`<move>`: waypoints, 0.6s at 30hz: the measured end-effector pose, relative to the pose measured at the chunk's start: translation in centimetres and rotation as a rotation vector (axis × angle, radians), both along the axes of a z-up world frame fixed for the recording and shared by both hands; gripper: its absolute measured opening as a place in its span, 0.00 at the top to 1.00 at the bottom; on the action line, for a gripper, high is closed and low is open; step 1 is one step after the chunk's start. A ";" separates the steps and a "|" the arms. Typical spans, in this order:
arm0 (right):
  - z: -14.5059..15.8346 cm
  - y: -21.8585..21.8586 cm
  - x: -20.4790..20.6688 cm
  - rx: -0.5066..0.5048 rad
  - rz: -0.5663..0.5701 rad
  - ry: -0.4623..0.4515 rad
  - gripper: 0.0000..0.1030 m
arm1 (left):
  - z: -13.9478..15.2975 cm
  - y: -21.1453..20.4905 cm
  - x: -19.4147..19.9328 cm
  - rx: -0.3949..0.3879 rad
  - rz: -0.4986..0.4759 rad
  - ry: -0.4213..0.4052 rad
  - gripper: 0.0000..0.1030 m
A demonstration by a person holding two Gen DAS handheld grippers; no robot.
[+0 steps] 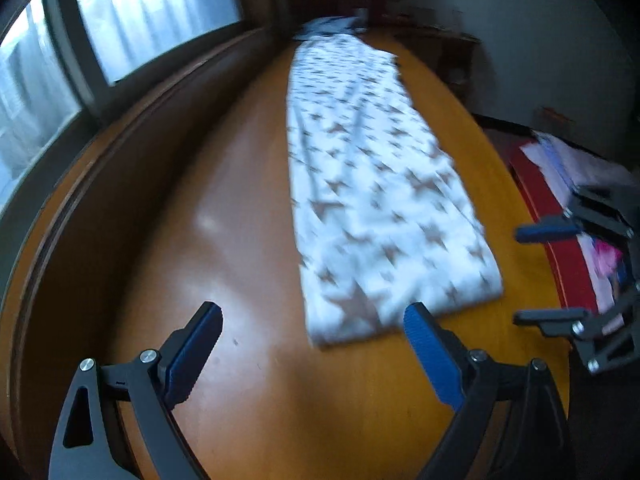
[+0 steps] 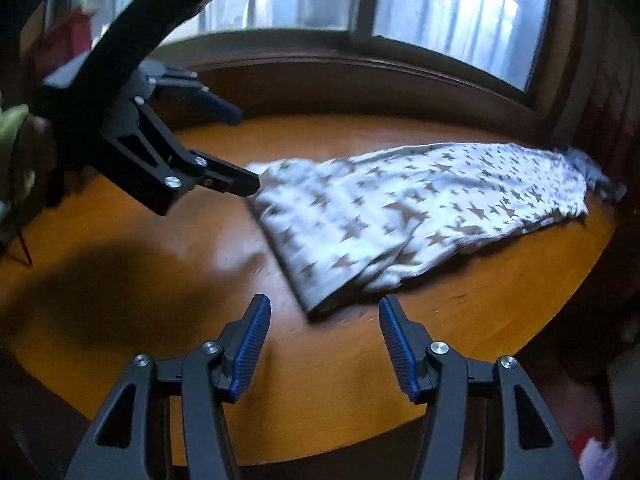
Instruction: Fold clothes
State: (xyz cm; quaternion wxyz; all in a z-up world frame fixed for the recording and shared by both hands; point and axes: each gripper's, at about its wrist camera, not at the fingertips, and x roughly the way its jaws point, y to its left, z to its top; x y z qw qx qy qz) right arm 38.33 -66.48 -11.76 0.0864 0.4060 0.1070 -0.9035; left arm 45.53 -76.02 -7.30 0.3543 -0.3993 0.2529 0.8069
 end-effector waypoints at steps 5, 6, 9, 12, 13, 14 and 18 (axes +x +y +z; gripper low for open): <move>-1.1 -2.0 -1.0 0.049 -0.037 0.003 0.50 | -0.9 0.0 0.0 0.010 -0.034 0.008 0.11; -1.3 -2.4 -1.3 0.060 -0.050 0.007 0.54 | -1.1 0.0 0.0 0.012 -0.040 0.010 0.11; -1.4 -2.8 -2.3 0.082 -0.086 0.017 0.58 | -1.6 0.0 0.0 0.018 -0.061 0.015 0.11; -1.5 -3.0 -3.0 0.100 -0.111 0.019 0.81 | -2.2 0.0 0.0 0.024 -0.081 0.020 0.11; -1.6 -3.0 -3.2 0.103 -0.118 0.015 0.84 | -2.2 0.0 0.0 0.030 -0.081 0.020 0.11; -1.6 -3.0 -3.3 0.095 -0.123 0.013 0.84 | -2.2 0.0 0.0 0.038 -0.079 0.020 0.11; -1.0 -2.0 -3.3 0.024 -0.154 0.001 0.90 | -2.2 0.2 -0.2 0.068 -0.071 0.019 0.11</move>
